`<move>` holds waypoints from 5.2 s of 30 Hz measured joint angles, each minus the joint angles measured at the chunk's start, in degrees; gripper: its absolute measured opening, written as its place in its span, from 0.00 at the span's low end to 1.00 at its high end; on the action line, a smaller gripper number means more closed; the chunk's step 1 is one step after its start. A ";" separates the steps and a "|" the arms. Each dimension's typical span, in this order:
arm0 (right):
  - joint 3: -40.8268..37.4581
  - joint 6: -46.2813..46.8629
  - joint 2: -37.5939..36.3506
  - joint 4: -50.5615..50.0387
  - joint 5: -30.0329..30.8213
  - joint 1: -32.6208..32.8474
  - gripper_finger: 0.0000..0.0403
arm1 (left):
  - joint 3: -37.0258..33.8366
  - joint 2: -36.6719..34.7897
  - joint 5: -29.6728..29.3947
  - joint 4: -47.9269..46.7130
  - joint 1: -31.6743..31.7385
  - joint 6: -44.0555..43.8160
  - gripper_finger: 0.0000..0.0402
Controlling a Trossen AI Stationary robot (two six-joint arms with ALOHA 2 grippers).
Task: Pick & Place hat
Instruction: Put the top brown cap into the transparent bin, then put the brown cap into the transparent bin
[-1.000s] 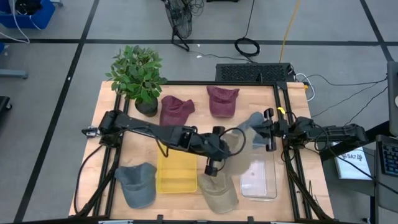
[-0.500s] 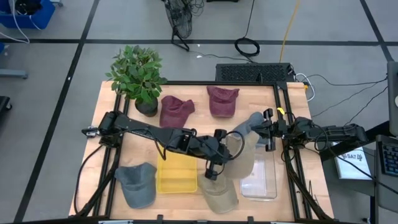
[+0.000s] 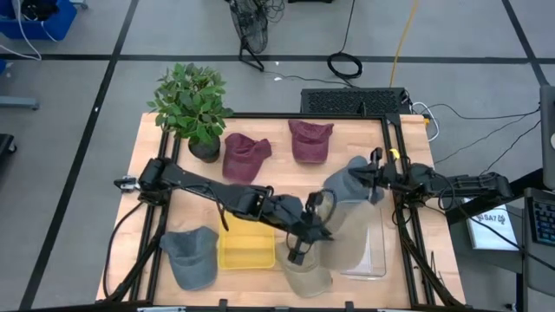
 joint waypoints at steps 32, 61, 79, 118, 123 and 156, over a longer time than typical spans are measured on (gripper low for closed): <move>0.00 -5.65 -0.39 -3.72 16.65 0.00 0.00 | 0.00 19.97 0.72 24.94 2.86 -2.46 0.02; 0.00 -5.98 -0.39 -0.83 16.60 0.00 0.00 | 0.02 20.11 -4.36 8.33 3.37 -5.43 0.02; 0.00 -5.89 -0.35 -1.04 16.38 0.00 0.00 | -0.07 15.46 -2.18 10.29 3.08 -0.64 0.56; 23.31 8.92 -1.08 -37.54 -14.09 4.26 0.00 | -22.47 -5.95 -9.11 -20.13 -8.95 -9.27 0.02; 18.08 7.64 -3.86 -29.43 -14.98 6.18 0.00 | -23.58 -5.98 -9.25 -17.27 -8.38 -12.04 0.02; 7.65 2.50 -8.50 -14.89 -14.83 9.49 0.00 | -23.47 -1.03 -7.78 0.67 -8.27 -23.07 0.33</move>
